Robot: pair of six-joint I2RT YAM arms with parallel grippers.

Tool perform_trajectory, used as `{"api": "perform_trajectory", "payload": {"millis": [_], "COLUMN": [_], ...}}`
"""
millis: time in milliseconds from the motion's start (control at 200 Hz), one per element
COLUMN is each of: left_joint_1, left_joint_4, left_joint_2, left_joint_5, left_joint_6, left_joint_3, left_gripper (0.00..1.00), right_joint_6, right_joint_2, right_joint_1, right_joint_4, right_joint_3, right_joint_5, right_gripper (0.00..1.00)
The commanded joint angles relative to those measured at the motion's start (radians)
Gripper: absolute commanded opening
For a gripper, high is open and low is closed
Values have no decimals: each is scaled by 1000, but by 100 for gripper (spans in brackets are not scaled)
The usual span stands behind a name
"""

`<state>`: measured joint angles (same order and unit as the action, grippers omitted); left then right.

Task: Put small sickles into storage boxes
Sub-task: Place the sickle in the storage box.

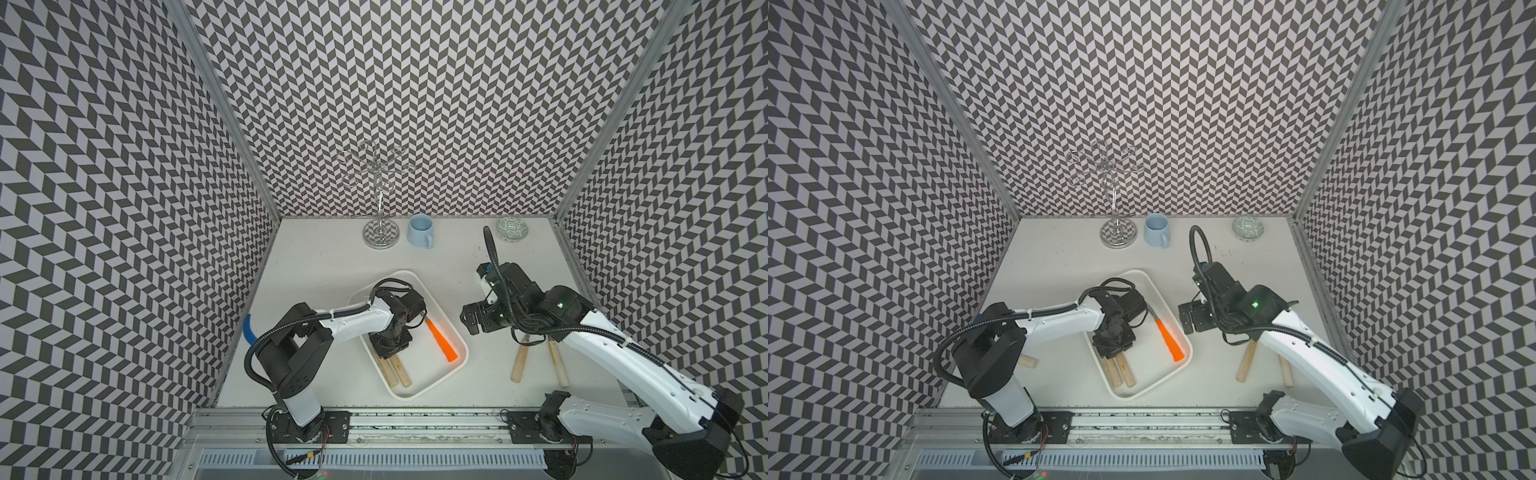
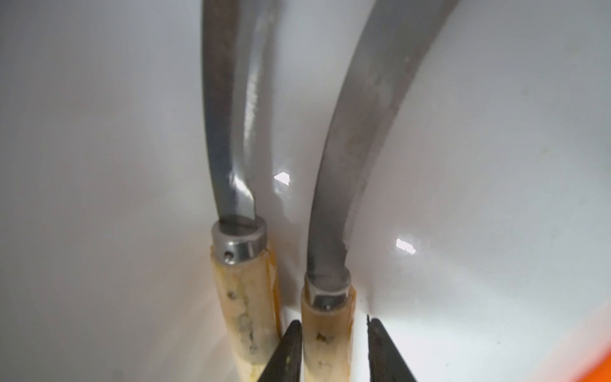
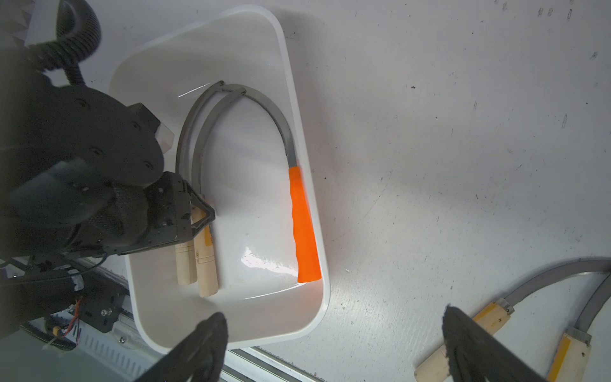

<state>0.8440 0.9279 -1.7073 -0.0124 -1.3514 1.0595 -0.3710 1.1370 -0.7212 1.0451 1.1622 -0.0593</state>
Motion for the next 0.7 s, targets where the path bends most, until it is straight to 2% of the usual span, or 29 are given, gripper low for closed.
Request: {"api": "perform_trajectory", "payload": {"millis": [0, 696], "left_joint_1": [-1, 21], "left_joint_4": [38, 103], "left_joint_2": [-5, 29], "left_joint_5": [20, 8], "left_joint_6": [-2, -28], "left_joint_3": [30, 110], "left_gripper": [35, 35], "right_joint_6": [-3, -2], "right_joint_2": [-25, -19], "right_joint_1": [6, 5], "right_joint_4": [-33, -34], "right_joint_3": [-9, -6], "right_joint_5": [0, 3], "right_gripper": [100, 100]}}
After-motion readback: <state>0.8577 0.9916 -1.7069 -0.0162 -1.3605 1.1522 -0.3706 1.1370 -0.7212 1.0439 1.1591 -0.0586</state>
